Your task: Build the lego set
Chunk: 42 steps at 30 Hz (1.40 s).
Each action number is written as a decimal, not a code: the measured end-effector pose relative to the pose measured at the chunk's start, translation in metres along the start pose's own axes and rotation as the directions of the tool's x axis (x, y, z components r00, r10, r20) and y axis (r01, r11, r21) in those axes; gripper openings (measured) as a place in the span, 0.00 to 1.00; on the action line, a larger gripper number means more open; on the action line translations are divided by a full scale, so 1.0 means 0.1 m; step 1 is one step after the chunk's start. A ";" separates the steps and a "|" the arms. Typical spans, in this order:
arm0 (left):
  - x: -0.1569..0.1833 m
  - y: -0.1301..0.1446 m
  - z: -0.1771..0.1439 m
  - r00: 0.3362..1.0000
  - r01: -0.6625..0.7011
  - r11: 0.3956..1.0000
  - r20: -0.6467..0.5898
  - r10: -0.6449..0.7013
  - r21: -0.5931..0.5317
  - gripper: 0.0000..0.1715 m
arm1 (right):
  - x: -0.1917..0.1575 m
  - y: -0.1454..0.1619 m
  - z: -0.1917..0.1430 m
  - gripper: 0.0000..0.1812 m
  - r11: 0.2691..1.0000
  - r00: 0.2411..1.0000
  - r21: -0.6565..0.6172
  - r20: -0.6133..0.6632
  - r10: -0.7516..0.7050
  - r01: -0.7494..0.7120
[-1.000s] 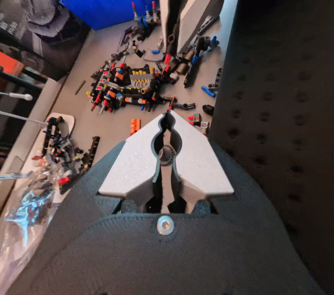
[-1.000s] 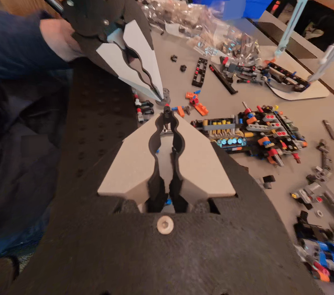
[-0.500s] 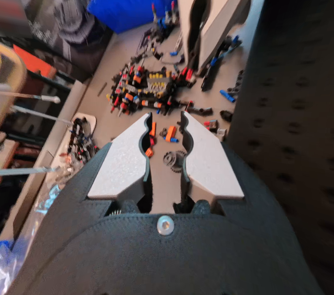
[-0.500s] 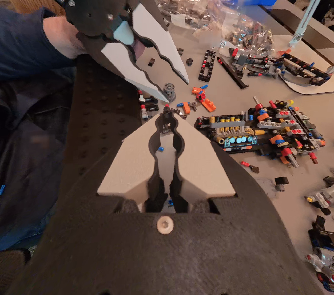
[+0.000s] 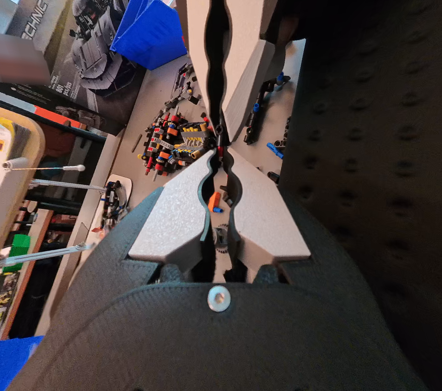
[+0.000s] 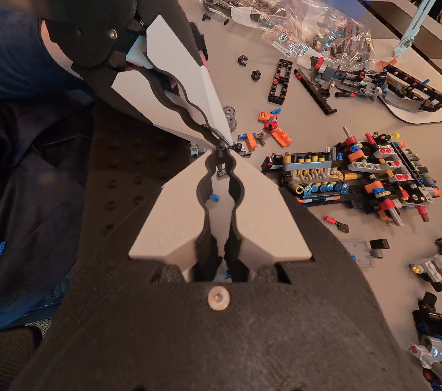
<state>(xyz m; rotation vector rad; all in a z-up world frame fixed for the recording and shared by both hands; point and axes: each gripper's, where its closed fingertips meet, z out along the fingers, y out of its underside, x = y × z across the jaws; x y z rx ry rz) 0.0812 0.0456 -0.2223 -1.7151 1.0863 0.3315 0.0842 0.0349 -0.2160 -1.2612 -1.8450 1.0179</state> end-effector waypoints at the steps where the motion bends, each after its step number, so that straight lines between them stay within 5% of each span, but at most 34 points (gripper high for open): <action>1: -0.01 0.00 -0.01 1.000 0.012 1.000 -0.001 -0.012 0.001 0.01 | 0.00 -0.01 0.00 0.03 1.000 1.000 0.005 0.003 0.002 -0.002; 18: -0.03 -0.19 -0.27 0.943 0.302 0.933 -0.205 -0.262 0.195 0.00 | -0.08 -0.06 -0.17 0.03 0.997 0.997 0.076 0.075 0.010 -0.016; 21: -0.41 -0.05 -0.57 0.876 0.479 0.828 -0.216 -0.431 0.292 0.00 | -0.09 -0.27 -0.55 0.02 0.960 0.990 0.271 0.138 0.035 -0.072; 25: -0.22 0.04 -0.30 0.925 0.367 0.915 -0.168 -0.341 0.164 0.00 | 0.00 -0.12 -0.38 0.03 0.983 0.995 0.171 0.083 0.055 -0.068; 30: -0.30 0.16 -0.25 0.920 0.383 0.914 -0.142 -0.364 0.135 0.00 | -0.01 -0.10 -0.36 0.02 0.985 0.995 0.162 0.085 0.048 -0.062; 34: -0.19 -0.11 -0.25 0.925 0.361 0.907 -0.201 -0.321 0.214 0.16 | -0.06 -0.11 -0.32 0.03 0.987 0.995 0.154 0.094 0.024 -0.038; 42: -0.03 -0.43 -0.24 0.918 0.360 0.886 -0.279 -0.281 0.292 0.05 | -0.15 -0.16 -0.33 0.03 0.984 0.992 0.180 0.129 -0.012 -0.012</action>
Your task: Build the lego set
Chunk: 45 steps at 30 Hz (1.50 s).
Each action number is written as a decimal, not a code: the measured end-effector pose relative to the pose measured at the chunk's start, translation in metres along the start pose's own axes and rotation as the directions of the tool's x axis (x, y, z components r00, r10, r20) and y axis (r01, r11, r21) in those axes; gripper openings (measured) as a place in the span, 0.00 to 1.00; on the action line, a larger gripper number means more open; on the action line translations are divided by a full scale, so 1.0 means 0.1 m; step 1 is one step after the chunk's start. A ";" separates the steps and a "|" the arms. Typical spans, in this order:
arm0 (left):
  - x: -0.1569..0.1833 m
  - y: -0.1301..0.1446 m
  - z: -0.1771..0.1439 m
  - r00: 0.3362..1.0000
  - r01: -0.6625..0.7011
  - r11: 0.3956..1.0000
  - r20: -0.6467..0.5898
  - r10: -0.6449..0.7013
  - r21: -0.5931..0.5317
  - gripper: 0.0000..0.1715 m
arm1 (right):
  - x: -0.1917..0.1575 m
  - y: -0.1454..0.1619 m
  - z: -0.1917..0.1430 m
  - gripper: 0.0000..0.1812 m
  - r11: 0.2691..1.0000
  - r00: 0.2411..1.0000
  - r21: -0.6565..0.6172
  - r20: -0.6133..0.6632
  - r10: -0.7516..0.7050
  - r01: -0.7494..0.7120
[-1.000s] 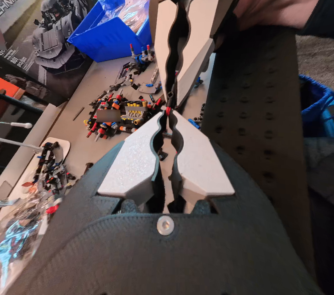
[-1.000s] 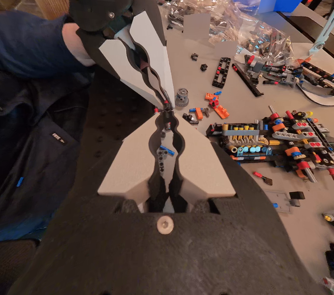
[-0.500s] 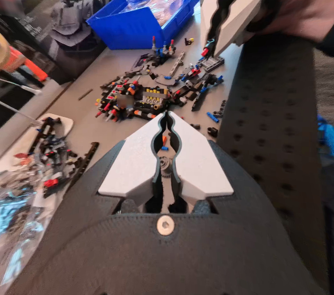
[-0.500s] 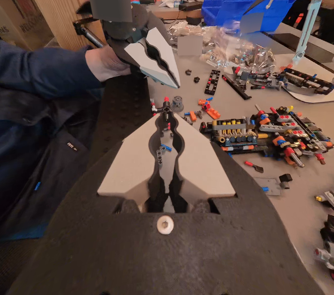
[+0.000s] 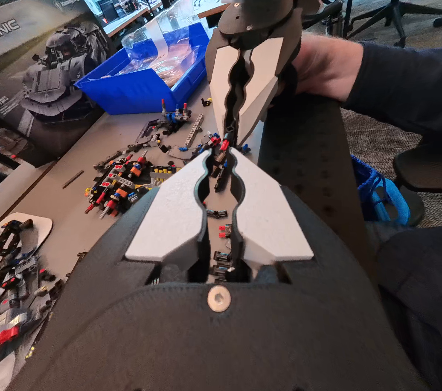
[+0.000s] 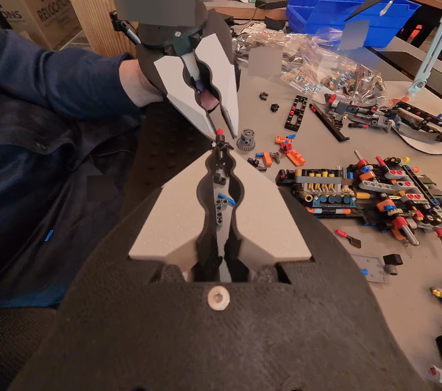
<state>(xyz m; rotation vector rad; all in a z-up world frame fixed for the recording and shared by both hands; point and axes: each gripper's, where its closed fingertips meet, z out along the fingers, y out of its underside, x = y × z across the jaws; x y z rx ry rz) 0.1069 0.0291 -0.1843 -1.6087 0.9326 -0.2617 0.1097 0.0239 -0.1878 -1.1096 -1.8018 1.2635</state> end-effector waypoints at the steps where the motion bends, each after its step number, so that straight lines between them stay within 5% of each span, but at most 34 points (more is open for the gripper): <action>1: 0.01 -0.02 -0.01 1.000 0.004 1.000 -0.009 -0.004 0.009 0.03 | -0.01 -0.01 0.00 0.03 1.000 1.000 0.006 0.004 -0.001 0.001; 12: 0.09 -0.23 -0.07 0.991 0.103 0.985 -0.102 -0.089 0.136 0.04 | -0.07 -0.09 -0.04 0.03 0.999 0.999 0.053 0.037 -0.009 0.007; 45: 0.15 -0.41 -0.14 0.947 0.274 0.935 -0.232 -0.221 0.227 0.00 | -0.16 -0.22 -0.09 0.03 0.992 0.997 0.126 0.073 -0.038 0.029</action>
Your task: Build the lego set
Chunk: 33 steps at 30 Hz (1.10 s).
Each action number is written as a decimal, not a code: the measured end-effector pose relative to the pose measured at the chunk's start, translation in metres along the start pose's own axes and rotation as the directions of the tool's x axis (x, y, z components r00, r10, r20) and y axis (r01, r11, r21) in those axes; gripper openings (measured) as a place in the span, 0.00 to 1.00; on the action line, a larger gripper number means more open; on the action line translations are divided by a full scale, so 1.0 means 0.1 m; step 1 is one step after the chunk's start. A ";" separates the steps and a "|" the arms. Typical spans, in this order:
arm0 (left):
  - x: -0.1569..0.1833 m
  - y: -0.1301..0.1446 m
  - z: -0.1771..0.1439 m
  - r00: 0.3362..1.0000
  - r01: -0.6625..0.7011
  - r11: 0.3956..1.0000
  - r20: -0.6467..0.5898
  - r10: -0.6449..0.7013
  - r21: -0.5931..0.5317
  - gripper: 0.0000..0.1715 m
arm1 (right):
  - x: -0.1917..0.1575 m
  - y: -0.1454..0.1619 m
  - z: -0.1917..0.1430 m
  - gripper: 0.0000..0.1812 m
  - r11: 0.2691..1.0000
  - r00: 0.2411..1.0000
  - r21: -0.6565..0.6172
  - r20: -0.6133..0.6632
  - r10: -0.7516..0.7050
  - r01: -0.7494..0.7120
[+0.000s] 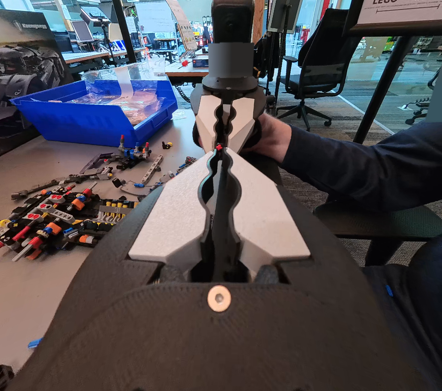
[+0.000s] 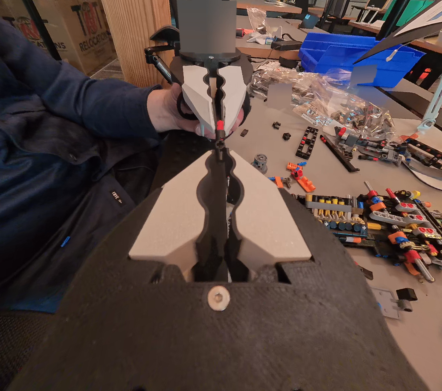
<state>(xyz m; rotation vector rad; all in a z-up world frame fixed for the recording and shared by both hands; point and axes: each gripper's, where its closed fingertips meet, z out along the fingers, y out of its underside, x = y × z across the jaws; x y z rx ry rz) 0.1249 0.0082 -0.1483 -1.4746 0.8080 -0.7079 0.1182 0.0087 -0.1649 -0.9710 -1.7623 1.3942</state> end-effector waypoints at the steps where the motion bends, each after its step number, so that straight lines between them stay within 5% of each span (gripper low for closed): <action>1: 0.00 0.00 0.00 1.000 -0.003 1.000 0.003 0.003 -0.001 0.00 | 0.00 0.01 0.00 0.03 1.000 1.000 -0.003 -0.001 0.002 -0.002; 33: -0.03 0.04 0.01 0.995 -0.081 0.996 0.052 0.083 -0.032 0.02 | 0.01 0.06 0.02 0.03 0.999 1.000 -0.032 -0.002 0.010 -0.010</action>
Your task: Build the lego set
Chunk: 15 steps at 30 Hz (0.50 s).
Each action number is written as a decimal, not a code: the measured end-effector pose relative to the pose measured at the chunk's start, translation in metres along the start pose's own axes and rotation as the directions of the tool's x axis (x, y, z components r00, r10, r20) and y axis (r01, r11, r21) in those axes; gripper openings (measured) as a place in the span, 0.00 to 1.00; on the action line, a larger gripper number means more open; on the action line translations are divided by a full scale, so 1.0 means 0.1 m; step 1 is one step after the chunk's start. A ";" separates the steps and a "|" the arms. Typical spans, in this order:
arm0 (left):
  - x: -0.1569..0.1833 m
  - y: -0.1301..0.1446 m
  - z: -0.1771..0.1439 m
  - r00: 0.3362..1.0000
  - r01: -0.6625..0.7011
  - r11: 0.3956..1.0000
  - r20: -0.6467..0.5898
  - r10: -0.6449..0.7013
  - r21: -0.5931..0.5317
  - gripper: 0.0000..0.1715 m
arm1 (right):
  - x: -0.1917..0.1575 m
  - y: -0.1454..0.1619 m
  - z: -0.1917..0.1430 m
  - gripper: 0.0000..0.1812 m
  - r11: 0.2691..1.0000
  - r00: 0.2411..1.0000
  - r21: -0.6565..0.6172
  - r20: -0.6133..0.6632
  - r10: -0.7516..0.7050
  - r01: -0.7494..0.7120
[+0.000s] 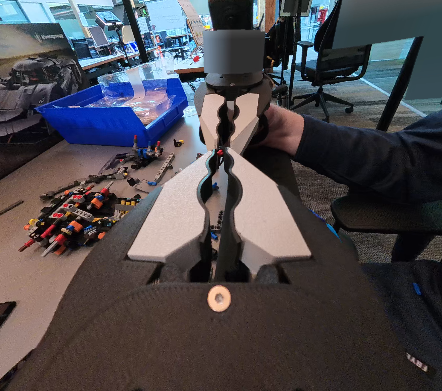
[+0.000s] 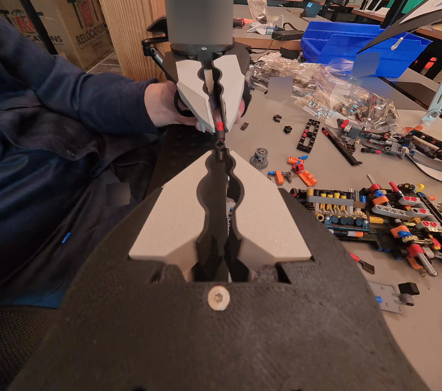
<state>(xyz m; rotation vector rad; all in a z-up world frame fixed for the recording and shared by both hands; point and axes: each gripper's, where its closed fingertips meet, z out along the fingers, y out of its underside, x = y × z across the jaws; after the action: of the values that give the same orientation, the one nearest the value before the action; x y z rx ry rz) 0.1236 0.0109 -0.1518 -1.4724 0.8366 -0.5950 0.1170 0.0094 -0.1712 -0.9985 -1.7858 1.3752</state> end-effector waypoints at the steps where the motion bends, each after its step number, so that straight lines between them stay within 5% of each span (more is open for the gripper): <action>1: 0.00 0.01 0.00 1.000 0.007 1.000 -0.005 -0.007 -0.001 0.01 | 0.00 0.00 0.00 0.03 1.000 1.000 -0.002 -0.001 0.000 0.000; 11: -0.06 0.07 0.00 0.999 -0.002 0.999 0.041 0.004 -0.054 0.01 | 0.04 -0.01 0.06 0.10 0.999 0.998 0.001 -0.049 -0.038 0.038; 15: -0.04 0.08 0.01 1.000 0.009 0.998 0.027 -0.007 -0.058 0.01 | 0.07 0.01 0.08 0.03 0.997 0.994 -0.037 -0.082 -0.076 0.074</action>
<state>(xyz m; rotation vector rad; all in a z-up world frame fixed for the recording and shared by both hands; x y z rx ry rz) 0.1208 0.0148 -0.1589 -1.5337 0.8329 -0.5598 0.1076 0.0118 -0.1738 -0.9821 -1.7717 1.2437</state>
